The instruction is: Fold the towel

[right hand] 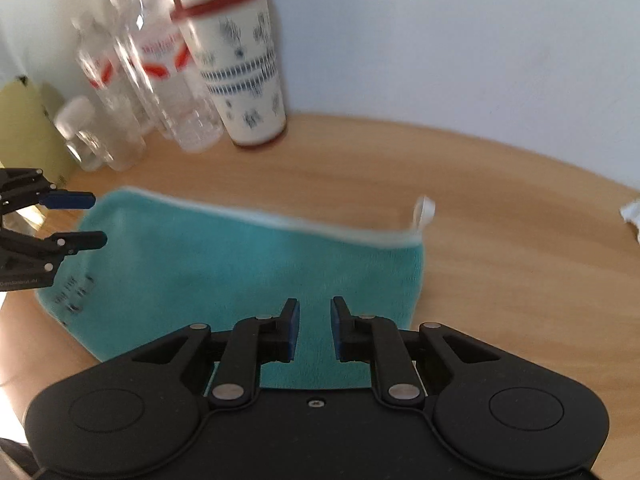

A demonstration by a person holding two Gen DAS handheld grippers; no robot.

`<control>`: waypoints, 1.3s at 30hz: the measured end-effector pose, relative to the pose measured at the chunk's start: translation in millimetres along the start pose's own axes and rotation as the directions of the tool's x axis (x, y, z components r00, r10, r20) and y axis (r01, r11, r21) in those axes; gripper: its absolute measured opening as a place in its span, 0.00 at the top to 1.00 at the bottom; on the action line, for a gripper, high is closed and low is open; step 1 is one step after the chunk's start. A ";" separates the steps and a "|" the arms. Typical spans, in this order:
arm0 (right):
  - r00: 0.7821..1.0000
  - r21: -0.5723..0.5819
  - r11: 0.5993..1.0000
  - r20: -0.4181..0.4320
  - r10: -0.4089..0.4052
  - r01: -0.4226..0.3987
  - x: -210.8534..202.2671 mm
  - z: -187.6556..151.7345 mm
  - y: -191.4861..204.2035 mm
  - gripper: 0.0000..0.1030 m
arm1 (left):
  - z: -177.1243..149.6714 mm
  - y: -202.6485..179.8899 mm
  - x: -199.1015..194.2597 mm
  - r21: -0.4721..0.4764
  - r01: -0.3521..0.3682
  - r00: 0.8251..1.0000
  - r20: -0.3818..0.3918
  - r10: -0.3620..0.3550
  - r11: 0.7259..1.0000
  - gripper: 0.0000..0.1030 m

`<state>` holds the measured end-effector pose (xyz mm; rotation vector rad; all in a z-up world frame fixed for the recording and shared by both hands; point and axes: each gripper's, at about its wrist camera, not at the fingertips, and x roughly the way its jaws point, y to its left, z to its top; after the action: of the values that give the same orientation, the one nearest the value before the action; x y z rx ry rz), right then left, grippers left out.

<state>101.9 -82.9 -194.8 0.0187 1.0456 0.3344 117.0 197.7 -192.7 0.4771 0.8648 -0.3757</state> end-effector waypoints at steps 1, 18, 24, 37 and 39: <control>1.000 0.007 1.000 -0.010 -0.013 0.013 3.6 -3.8 0.1 0.82 | -0.4 -0.7 1.0 -0.002 -0.008 1.000 -0.007 0.008 1.000 0.56; 0.998 -0.001 0.998 0.013 -0.063 0.063 -10.2 -9.9 9.4 0.82 | 2.9 7.5 -11.6 -0.207 -0.052 0.995 -0.096 0.033 0.977 0.51; 0.998 0.076 0.995 -0.035 -0.059 0.062 1.0 -20.1 -1.8 0.82 | -10.6 -19.7 -4.1 -0.132 -0.126 0.982 -0.160 0.104 0.983 0.51; 0.991 0.189 0.974 0.035 -0.132 0.124 -72.0 -22.0 14.9 0.49 | 8.5 -17.8 -53.6 -0.399 -0.102 0.970 -0.241 0.002 0.911 0.19; 0.994 0.226 0.970 0.050 -0.101 0.087 -86.9 -17.8 16.9 0.45 | 17.1 -23.7 -79.9 -0.433 -0.108 0.974 -0.227 0.008 0.895 0.09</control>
<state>42.7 -93.8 -127.5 0.1804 1.0158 0.1281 68.5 178.4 -125.5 0.1184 1.1136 -0.0605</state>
